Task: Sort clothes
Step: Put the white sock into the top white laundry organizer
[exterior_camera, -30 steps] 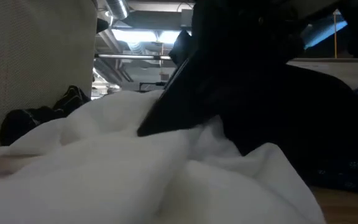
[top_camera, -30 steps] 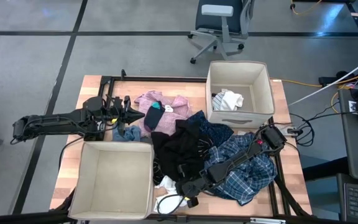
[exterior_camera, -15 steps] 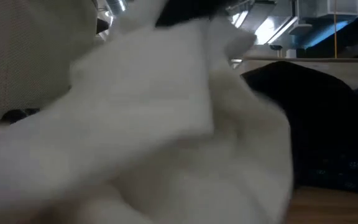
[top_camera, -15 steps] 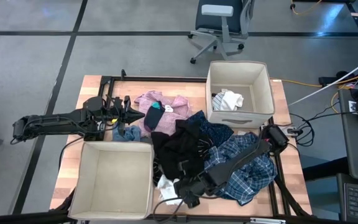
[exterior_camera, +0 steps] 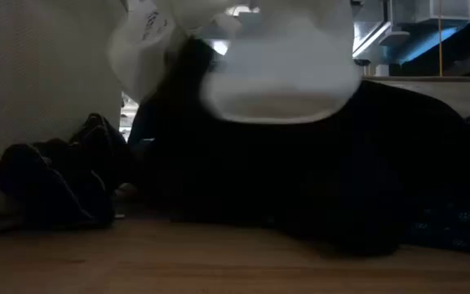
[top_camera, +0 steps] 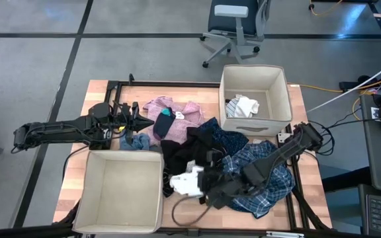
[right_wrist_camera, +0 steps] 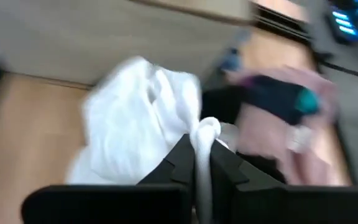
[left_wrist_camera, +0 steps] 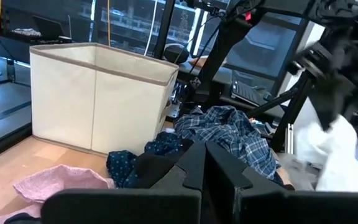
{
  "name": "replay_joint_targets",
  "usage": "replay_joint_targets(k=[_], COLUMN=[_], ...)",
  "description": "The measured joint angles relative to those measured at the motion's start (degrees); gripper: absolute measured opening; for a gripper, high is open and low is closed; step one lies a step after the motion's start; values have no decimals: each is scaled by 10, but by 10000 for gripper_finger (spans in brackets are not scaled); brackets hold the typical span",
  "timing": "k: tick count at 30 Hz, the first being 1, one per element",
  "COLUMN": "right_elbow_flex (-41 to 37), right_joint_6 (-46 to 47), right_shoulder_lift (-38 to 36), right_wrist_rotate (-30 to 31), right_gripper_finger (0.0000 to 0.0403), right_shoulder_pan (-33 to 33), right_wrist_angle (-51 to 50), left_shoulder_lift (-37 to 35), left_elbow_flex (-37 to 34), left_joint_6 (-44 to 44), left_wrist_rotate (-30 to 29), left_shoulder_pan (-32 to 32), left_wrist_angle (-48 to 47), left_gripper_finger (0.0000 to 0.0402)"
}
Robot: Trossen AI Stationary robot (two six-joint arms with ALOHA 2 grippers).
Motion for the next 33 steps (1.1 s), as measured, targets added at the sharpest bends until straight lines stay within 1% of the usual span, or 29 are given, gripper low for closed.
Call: replay_joint_targets(k=[2,4,7,9,11,12,14,18,20,21,23,25,26,28,30,33], right_elbow_flex=[0,-3,-32,-60,-75,-75,-62,4,28,34,33,10,-4,-37,-65,-91], right_joint_6=[33,80,142,150,144,142,131,135,145,142,108,53,19,-33,-57,-64], right_shoulder_lift=[0,1,7,9,9,9,9,8,7,7,7,7,12,19,33,51], right_wrist_rotate=[23,25,23,9,-5,-18,-65,-172,-197,-200,-179,-152,-150,-154,-154,-132], right_gripper_finger=[28,28,35,51,78,93,128,197,223,234,252,263,266,269,268,260], right_shoulder_pan=[-12,-28,-58,-75,-88,-93,-95,-92,-87,-84,-73,-60,-54,-44,-41,-44], right_wrist_angle=[-33,-69,-77,-65,-45,-46,-61,-117,-121,-112,-62,21,70,142,199,231], left_shoulder_lift=[0,0,0,0,0,0,0,0,0,0,0,0,0,0,0,0], left_elbow_flex=[0,0,0,0,0,0,0,0,0,0,0,0,0,0,0,0], left_joint_6=[0,-2,-4,-5,-11,-13,-17,-16,-9,-3,3,3,3,3,3,3], left_wrist_rotate=[0,0,0,0,0,0,0,1,1,1,1,1,2,2,2,2], left_shoulder_pan=[0,0,0,0,0,0,0,0,0,0,0,0,0,0,0,0], left_wrist_angle=[0,0,0,0,-2,-4,-7,-10,-10,-10,-9,-9,-9,-9,-9,-9], left_gripper_finger=[1,1,1,1,1,1,1,1,1,1,1,1,1,1,1,1])
